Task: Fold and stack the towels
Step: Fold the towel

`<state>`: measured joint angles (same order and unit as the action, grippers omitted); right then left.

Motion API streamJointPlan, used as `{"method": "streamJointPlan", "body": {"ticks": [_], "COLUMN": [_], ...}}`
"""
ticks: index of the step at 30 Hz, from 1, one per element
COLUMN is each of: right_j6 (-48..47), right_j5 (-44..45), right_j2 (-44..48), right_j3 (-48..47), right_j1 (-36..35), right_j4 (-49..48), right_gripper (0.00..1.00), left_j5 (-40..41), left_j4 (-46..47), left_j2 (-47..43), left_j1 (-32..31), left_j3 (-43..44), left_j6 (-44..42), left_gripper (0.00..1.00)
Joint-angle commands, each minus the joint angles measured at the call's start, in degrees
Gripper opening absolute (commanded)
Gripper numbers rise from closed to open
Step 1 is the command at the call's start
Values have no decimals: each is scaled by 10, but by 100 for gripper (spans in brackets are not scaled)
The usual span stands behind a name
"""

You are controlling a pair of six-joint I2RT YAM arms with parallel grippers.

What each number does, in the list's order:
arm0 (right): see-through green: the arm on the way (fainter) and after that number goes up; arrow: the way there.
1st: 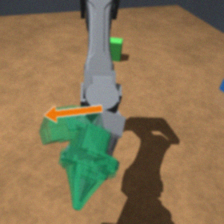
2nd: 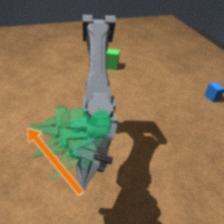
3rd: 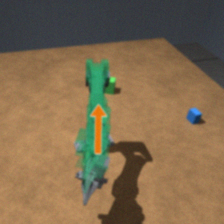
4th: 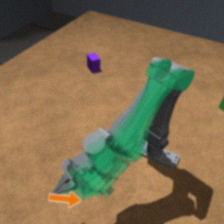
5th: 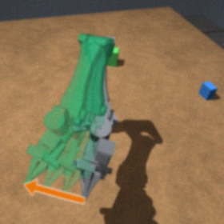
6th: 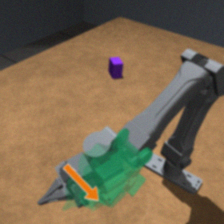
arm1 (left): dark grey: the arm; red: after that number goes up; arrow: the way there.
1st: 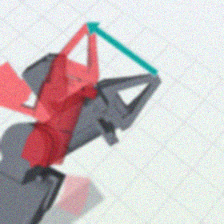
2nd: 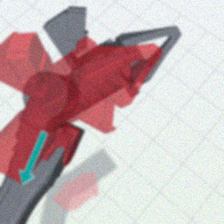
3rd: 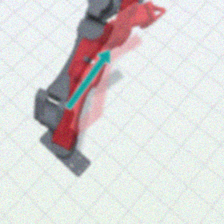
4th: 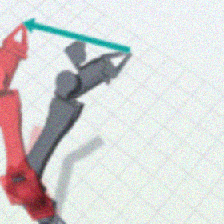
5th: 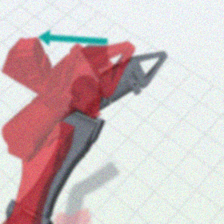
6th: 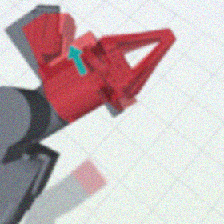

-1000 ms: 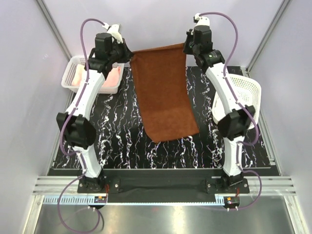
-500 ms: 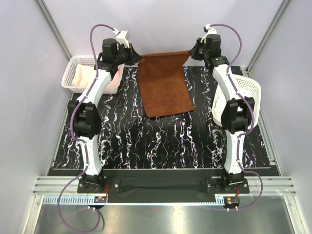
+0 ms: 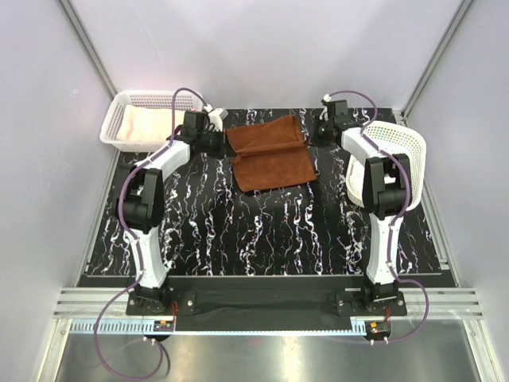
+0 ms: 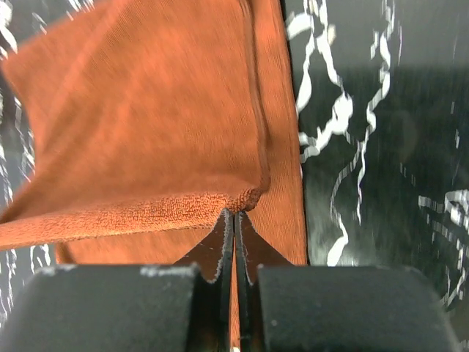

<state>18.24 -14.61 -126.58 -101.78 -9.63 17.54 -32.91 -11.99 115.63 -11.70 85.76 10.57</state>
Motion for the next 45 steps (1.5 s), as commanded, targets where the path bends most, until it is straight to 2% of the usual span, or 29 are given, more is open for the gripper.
{"method": "streamJointPlan", "body": {"ticks": [1, 8, 13, 16, 19, 21, 25, 27, 35, 38, 45], "right_j6": [-10, -23, -26, -36, -44, -44, -28, -14, -16, -23, -14], "right_j5": [-12, 5, 12, 23, 44, 55, 71, 70, 71, 71, 59], "right_j2": [69, 103, 116, 114, 114, 123, 137, 133, 66, 42, 41], "right_j3": [20, 108, 133, 141, 142, 139, 121, 105, 27, 4, 49], "right_j1": [3, 3, 3, 4, 4, 4, 4, 4, 3, 2, 2], "right_j4": [14, 30, 37, 50, 77, 94, 145, 158, 184, 202, 188], "right_gripper": [0, 0, 0, 2, 9, 20, 36, 42, 54, 55, 49], "left_j5": [-15, 13, 38, 56, 65, 73, 103, 150, 185, 198, 247], "left_j4": [-10, -45, -58, -65, -68, -65, -58, -73, -68, -58, -59], "left_j2": [-68, -90, -86, -88, -109, -126, -166, -159, -113, -112, -85], "left_j1": [-6, -40, -62, -81, -99, -107, -104, -97, -98, -118, -154], "left_j3": [-8, -52, -79, -99, -122, -134, -157, -154, -166, -181, -196], "left_j6": [-37, -66, -65, -61, -50, -37, 4, 55, 190, 204, 234], "left_gripper": [0, 0, 3, 17, 39, 53, 65, 66, 66, 66, 66]}}
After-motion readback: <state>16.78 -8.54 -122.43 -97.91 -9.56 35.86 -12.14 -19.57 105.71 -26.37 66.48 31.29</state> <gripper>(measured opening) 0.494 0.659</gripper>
